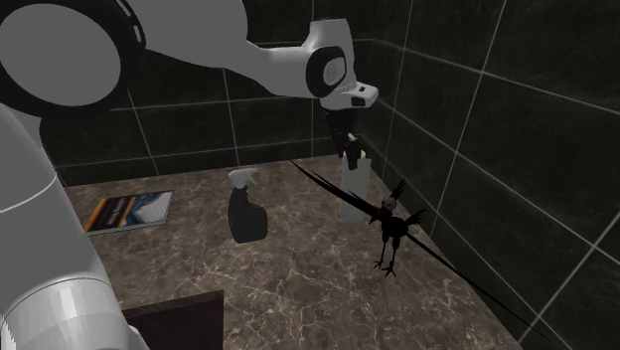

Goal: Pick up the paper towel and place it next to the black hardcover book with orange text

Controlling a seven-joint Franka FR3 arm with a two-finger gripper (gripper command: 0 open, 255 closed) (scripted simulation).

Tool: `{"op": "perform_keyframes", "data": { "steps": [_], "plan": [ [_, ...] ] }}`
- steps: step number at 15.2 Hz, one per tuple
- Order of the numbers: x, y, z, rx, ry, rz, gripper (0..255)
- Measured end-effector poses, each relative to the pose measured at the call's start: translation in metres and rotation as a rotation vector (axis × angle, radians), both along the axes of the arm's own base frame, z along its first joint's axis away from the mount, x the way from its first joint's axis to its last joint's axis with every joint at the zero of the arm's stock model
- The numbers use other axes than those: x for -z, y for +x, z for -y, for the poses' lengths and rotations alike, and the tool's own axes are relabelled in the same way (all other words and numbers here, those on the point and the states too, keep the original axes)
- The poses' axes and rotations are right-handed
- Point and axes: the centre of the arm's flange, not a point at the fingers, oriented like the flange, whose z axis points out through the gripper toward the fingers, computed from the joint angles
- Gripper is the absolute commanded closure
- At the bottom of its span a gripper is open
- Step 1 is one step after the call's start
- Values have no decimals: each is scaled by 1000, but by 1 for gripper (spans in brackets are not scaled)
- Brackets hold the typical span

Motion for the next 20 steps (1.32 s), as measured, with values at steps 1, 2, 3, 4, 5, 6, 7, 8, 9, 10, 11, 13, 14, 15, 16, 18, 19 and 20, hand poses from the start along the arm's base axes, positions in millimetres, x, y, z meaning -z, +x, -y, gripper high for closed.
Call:
{"op": "perform_keyframes", "data": {
  "steps": [1, 2, 3, 4, 5, 6, 7, 8, 9, 10, 11, 13, 14, 15, 16, 18, 19, 20],
  "plan": [
    [-6, 0, 0, 0, 0, 0, 255],
    [-11, 0, 0, 0, 0, 0, 255],
    [-17, 1, 0, 0, 0, 0, 255],
    [-22, 0, 1, 0, 0, 0, 255],
    [-28, -1, 2, 0, 0, 0, 255],
    [-33, -1, 2, 0, 0, 0, 255],
    [-39, 1, 2, 0, 0, 0, 255],
    [-43, 1, 3, 0, 0, 0, 255],
    [-48, 1, 1, 0, 0, 0, 255],
    [-53, 0, 1, 0, 0, 0, 255],
    [-59, 0, 0, 0, 0, 0, 255],
    [-68, 0, 0, 0, 0, 0, 255],
    [-73, 0, -1, 0, 0, 0, 255],
    [-79, 0, 0, 0, 0, 0, 255],
    [-85, -1, 0, 0, 0, 0, 255],
    [-95, -1, 2, 0, 0, 0, 255],
    [-102, 0, 2, 0, 0, 0, 255],
    [-107, 0, 1, 0, 0, 0, 255]
  ]
}}
